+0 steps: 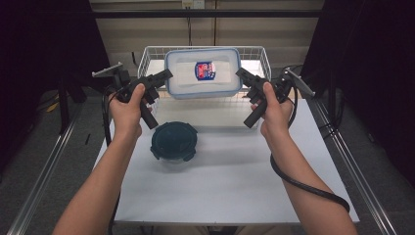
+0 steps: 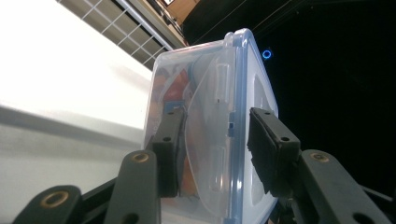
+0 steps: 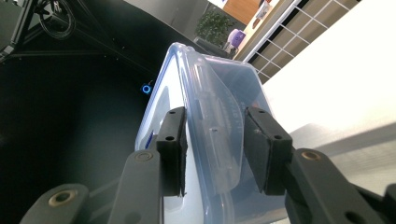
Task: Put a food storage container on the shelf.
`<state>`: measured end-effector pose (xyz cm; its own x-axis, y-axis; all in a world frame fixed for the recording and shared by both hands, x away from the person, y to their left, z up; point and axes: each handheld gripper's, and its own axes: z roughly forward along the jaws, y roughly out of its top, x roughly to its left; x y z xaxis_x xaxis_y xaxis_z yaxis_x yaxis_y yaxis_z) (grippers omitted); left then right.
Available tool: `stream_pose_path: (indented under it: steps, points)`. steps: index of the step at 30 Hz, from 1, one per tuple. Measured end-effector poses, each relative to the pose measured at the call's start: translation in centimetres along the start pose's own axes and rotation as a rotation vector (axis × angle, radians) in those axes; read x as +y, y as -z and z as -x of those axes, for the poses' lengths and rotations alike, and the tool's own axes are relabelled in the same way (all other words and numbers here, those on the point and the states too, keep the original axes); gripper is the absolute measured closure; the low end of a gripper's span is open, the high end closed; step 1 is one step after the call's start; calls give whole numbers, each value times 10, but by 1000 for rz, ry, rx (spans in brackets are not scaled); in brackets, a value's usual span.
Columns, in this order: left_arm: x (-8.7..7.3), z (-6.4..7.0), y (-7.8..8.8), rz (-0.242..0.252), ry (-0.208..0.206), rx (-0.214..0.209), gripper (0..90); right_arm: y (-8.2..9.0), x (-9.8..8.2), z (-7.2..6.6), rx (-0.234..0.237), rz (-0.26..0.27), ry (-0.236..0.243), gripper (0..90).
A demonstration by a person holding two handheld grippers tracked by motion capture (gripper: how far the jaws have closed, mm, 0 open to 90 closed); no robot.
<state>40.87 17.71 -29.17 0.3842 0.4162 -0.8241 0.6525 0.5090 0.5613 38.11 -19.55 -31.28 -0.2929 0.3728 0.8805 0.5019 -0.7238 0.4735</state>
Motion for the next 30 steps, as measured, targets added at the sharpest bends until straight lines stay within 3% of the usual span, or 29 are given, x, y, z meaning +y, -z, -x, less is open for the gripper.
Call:
stream_pose_path:
  steps: [4, 8, 19, 30]
  points:
    - [6, 1, -4, 9, -19, 6, 575, -2, 2, -1, -1, -4, -10, 609]
    - [8, 2, -8, 18, -5, 5, 576, -5, 4, 0, 1, 6, -8, 609]
    - [19, -3, -20, 24, -24, 14, 576, -16, 10, 3, -9, 13, -9, 607]
    - [27, -13, -35, 60, 0, 10, 577, -31, 18, 11, -19, 27, -12, 609]
